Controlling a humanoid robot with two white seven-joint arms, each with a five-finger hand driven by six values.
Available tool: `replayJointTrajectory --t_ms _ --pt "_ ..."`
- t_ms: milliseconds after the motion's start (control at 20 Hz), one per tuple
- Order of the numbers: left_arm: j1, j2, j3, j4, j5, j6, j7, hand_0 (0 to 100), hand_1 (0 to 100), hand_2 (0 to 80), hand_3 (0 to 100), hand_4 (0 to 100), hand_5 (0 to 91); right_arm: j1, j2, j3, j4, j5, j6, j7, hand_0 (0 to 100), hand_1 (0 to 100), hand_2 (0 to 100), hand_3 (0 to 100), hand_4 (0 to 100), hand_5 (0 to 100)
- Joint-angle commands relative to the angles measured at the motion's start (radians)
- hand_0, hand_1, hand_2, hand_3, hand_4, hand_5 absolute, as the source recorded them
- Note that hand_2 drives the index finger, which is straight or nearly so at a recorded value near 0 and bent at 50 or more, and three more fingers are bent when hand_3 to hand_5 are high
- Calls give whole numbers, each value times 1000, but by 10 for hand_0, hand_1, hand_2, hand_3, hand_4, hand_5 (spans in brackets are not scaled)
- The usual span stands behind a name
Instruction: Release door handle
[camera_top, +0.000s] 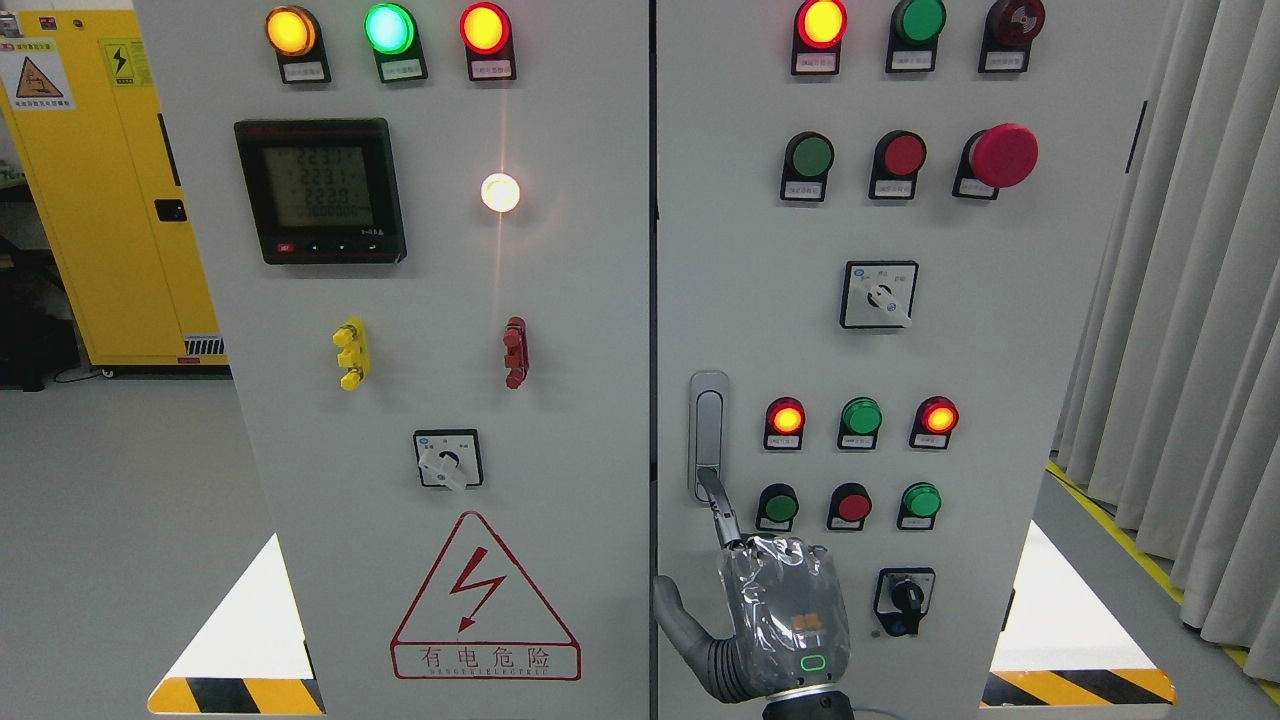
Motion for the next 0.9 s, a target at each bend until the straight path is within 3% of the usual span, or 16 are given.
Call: replayJointTrajectory --t_ms 0,852 --pt "0 0 0 0 0 1 0 120 556 0 0 0 0 -2 0 1 4 -1 10 -2 375 341 0 1000 1000 1000" --pt "0 0 -1 0 0 1 0 120 556 0 0 0 0 0 0 10 4 1 13 9 382 344 0 1000 1000 1000"
